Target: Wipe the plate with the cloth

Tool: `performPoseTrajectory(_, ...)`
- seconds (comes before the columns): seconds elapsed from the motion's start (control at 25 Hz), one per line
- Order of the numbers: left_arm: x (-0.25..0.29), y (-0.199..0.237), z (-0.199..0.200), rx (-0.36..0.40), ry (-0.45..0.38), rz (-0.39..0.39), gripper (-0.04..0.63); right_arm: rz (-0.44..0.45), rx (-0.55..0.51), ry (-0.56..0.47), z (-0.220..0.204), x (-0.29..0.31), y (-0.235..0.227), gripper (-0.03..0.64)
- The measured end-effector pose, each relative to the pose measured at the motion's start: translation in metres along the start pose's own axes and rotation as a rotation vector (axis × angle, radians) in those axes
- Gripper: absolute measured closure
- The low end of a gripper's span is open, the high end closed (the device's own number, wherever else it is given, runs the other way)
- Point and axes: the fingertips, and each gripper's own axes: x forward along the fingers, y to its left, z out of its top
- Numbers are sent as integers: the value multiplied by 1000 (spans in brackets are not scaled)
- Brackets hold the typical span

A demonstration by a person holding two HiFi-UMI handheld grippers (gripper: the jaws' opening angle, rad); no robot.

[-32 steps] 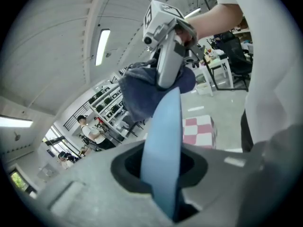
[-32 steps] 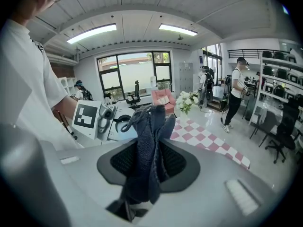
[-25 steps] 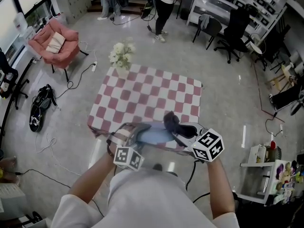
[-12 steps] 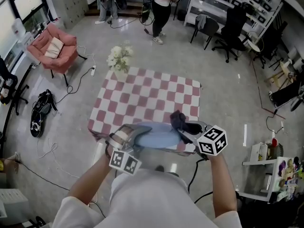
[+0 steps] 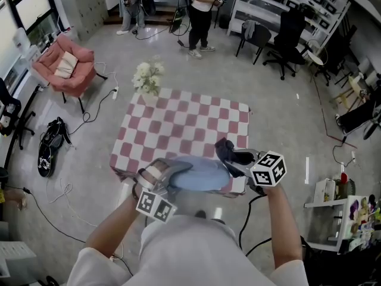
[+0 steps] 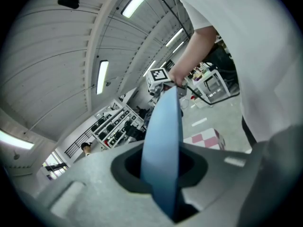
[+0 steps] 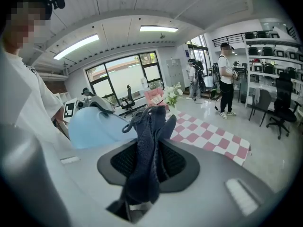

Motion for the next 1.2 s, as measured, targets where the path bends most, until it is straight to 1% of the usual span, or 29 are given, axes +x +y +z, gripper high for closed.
performPoseTrajectory(0.16,2,0,7,46,-16,-15,523,118,-53,-5,24,-2,16,500)
performPoseTrajectory(0.4,3,3,16,126,-22,-33,523,318,-142,15,54,3,66,500)
performPoseTrajectory(0.56,2,4,22,187,-22,-40,523,400,-184,-2,68,3,96,499)
performPoseTrajectory(0.68,3,2,26,223,-24,-42,523,446,-193,-23,79,1,114,499)
performPoseTrajectory(0.76,4,2,27,223,-26,-40,523,464,-194,-28,83,2,121,499)
performPoseTrajectory(0.92,5,1,24,218,-23,-36,523,453,-182,-11,79,7,121,500)
performPoseTrajectory(1.2,1,5,24,239,-31,-24,523,397,-107,14,58,3,92,500)
